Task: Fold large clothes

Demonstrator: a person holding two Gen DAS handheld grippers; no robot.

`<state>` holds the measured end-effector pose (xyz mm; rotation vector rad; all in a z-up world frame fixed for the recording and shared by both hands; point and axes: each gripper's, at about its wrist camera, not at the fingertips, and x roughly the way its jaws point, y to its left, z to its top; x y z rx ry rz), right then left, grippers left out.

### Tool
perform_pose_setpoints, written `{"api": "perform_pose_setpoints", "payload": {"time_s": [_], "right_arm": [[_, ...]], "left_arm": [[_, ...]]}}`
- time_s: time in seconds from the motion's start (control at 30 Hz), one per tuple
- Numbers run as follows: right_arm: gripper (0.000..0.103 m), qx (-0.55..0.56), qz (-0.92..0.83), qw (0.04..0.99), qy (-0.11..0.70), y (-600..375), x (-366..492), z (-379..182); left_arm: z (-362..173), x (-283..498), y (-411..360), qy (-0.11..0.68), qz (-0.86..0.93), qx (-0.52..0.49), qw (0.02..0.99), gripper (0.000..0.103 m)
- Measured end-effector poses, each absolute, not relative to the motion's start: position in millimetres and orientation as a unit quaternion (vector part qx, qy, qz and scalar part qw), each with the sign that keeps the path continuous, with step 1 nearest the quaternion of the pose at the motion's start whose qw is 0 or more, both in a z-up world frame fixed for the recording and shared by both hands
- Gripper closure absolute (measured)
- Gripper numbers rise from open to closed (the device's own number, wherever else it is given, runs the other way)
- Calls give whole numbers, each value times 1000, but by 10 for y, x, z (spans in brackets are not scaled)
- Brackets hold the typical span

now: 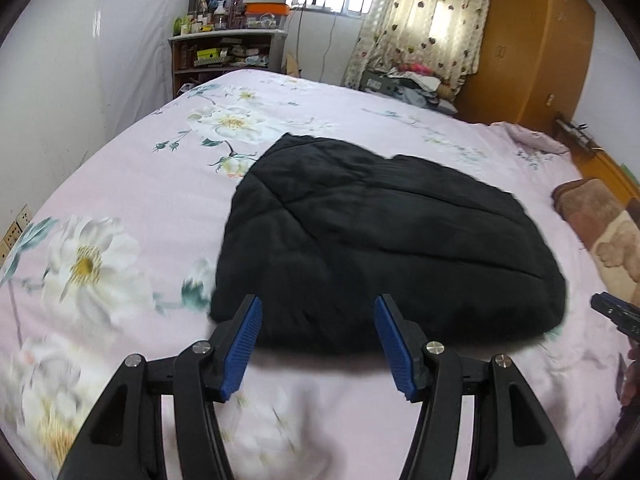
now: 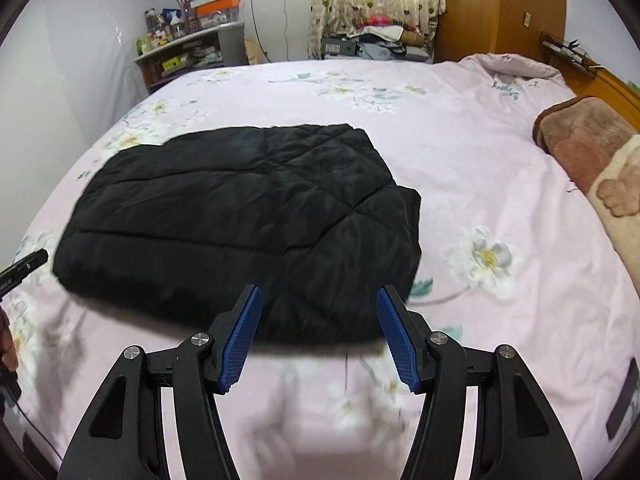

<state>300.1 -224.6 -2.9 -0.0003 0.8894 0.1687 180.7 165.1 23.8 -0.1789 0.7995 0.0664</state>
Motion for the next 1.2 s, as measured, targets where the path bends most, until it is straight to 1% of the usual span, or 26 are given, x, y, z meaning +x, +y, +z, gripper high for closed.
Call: {"api": "perform_pose_setpoints", "payload": {"time_s": [0.23, 0.37, 0.6, 0.83, 1.2], "right_arm": [[43, 10, 86, 908, 410, -2071, 2228, 247], [43, -5, 93, 912, 399, -1952, 1751, 359], [43, -7, 109, 914, 390, -1864, 1143, 477], [43, -23, 120, 914, 386, -1768, 779, 488], [43, -31, 127, 914, 384, -1703, 619, 477]], "left_arm": [[505, 990, 1221, 379, 14, -82, 922, 38], [606, 646, 1021, 380, 17, -66, 922, 38], [641, 158, 846, 393, 17, -60, 917, 37], [640, -177, 751, 398, 11, -59, 916, 36], [626, -292, 648, 398, 6, -57, 916, 36]]}}
